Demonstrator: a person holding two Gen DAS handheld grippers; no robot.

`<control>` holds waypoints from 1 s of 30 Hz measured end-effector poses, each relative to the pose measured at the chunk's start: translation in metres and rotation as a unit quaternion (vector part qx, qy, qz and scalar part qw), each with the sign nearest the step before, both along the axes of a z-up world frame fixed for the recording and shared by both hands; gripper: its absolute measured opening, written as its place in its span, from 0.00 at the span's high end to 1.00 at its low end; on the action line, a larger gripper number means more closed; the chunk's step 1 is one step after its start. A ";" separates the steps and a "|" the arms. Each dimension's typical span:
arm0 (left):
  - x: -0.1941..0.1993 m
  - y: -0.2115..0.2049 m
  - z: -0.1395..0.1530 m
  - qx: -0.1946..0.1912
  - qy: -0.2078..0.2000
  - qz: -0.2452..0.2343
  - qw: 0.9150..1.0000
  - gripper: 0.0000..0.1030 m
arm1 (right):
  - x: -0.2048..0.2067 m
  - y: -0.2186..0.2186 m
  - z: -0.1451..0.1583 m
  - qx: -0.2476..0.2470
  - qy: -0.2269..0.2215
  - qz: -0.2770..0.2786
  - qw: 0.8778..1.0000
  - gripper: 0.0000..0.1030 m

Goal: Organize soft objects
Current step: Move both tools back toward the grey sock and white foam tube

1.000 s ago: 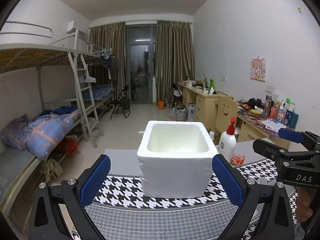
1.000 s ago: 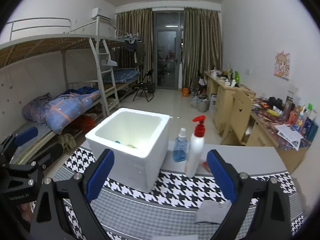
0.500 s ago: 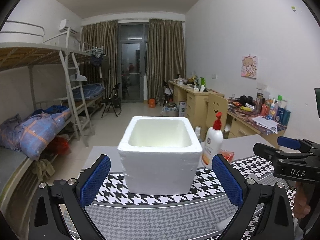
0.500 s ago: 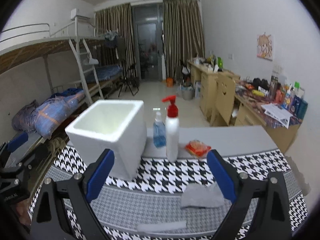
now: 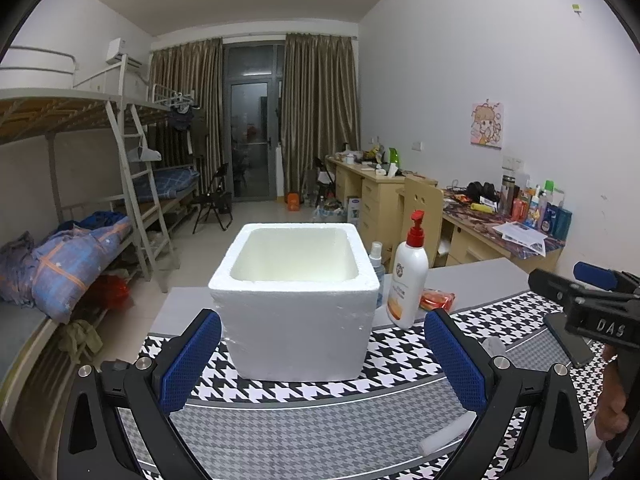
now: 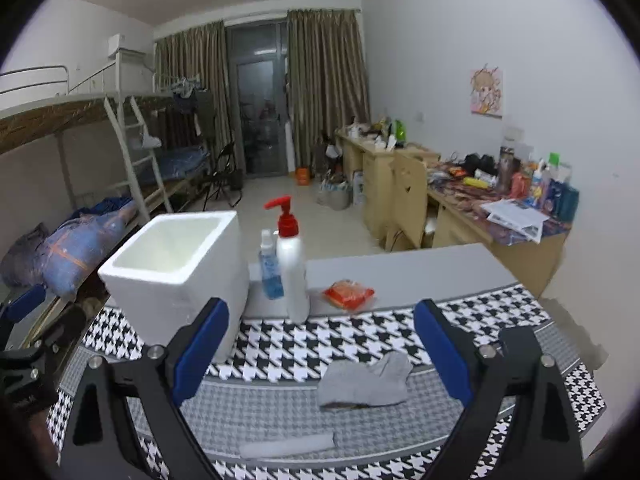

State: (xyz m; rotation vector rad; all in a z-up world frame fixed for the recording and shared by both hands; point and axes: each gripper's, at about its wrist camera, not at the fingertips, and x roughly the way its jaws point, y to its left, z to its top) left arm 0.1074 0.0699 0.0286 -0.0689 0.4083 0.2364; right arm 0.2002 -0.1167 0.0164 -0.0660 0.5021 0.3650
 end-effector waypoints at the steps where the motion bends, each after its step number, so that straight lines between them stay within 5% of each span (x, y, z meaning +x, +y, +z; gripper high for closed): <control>1: 0.000 -0.002 -0.001 -0.001 0.000 -0.002 1.000 0.01 | -0.001 -0.001 -0.002 -0.001 -0.005 0.002 1.000 0.07; 14: -0.005 -0.020 -0.011 -0.003 0.001 -0.024 1.000 0.01 | -0.028 -0.035 0.002 0.041 -0.041 -0.006 0.998 0.05; 30: -0.023 -0.048 -0.009 0.003 -0.012 -0.059 0.998 0.01 | -0.055 -0.054 0.010 -0.020 -0.063 -0.010 0.998 0.01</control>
